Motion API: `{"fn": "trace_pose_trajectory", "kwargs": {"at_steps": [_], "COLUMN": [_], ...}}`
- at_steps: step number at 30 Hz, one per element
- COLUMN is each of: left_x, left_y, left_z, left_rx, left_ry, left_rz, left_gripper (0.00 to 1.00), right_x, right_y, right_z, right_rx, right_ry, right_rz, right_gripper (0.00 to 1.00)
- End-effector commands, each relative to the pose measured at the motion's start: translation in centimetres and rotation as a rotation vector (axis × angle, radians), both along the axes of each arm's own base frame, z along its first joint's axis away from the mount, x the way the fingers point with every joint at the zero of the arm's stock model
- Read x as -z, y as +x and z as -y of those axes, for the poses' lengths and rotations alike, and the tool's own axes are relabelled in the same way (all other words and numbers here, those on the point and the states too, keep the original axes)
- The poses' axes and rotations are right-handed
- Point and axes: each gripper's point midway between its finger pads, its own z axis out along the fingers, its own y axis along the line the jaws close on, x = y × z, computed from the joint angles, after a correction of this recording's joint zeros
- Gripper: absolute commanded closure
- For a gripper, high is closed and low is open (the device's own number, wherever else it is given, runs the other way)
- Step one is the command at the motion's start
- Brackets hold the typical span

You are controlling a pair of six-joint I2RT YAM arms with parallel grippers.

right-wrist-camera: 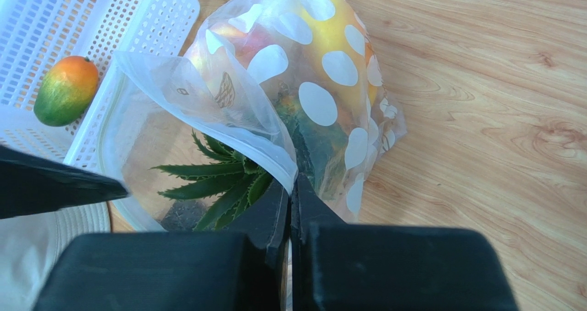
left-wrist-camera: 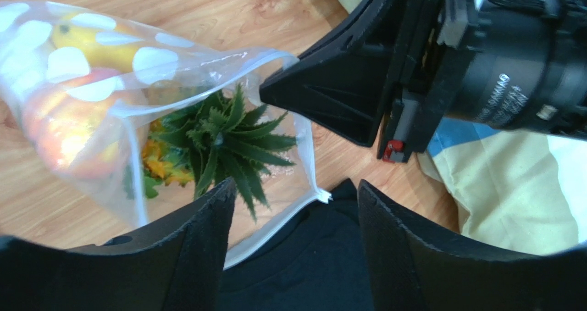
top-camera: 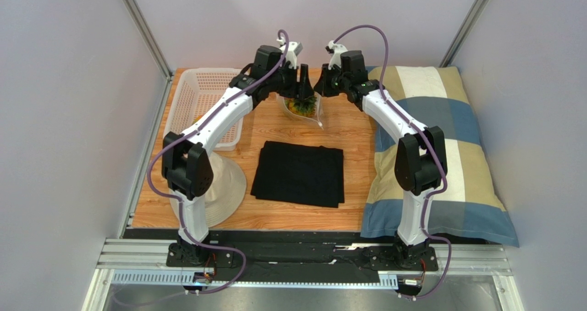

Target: Open the zip-top bag and remove the fake food

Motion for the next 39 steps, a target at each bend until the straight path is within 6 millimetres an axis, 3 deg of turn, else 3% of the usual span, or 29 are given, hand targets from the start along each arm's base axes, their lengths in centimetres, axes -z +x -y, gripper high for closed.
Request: {"fn": "trace_pose_trajectory", "kwargs": {"at_steps": [1,9,14,15,23,24,28,32,35,36,38,39], "left_x": [0.8,3.0,4.4,5.5,6.3,7.8,9.5,9.3,8.9,8.6,8.0,7.7], "left_y": [1.8,2.7,3.2,3.5,4.2,4.3,5.1,6.2,7.0,7.1,7.4,7.5], "left_z": [-0.2,-2.1,-1.7,-1.7,-1.9,-1.7,-1.0,0.3,0.4,0.4,0.2,0.1], "left_rx": [-0.077,-0.184,-0.193,-0.209,-0.237,-0.230,-0.223,-0.208,-0.220,-0.226,-0.231,-0.228], "left_ry": [0.103,0.195,0.203,0.218,0.231,0.252,0.243,0.128,0.099,0.096,0.098,0.101], "left_rz": [0.036,0.024,-0.020,-0.049,-0.054,-0.082,-0.114,-0.115,-0.089,-0.079,-0.056,-0.046], "left_gripper": [0.27,0.31,0.26,0.27,0.26,0.26,0.29,0.40,0.54,0.75,0.98,1.00], "right_x": [-4.0,-4.2,-4.3,-4.3,-4.2,-4.2,-4.5,-4.5,-4.3,-4.4,-4.4,-4.3], "right_y": [-0.4,-0.5,-0.6,-0.6,-0.8,-0.8,-0.8,-0.9,-0.9,-0.9,-0.8,-0.8], "right_z": [-0.4,-0.4,-0.2,-0.2,-0.4,-0.3,-0.3,-0.5,-0.4,-0.4,-0.3,-0.3], "right_rx": [-0.014,-0.020,-0.017,-0.017,-0.029,-0.027,-0.028,-0.036,-0.033,-0.033,-0.030,-0.026], "right_ry": [0.048,0.045,0.045,0.042,0.048,0.048,0.048,0.054,0.050,0.051,0.047,0.045], "right_rz": [0.080,0.081,0.083,0.085,0.078,0.077,0.084,0.084,0.081,0.083,0.085,0.084], "right_gripper": [1.00,1.00,1.00,1.00,1.00,1.00,1.00,1.00,1.00,1.00,1.00,1.00]}}
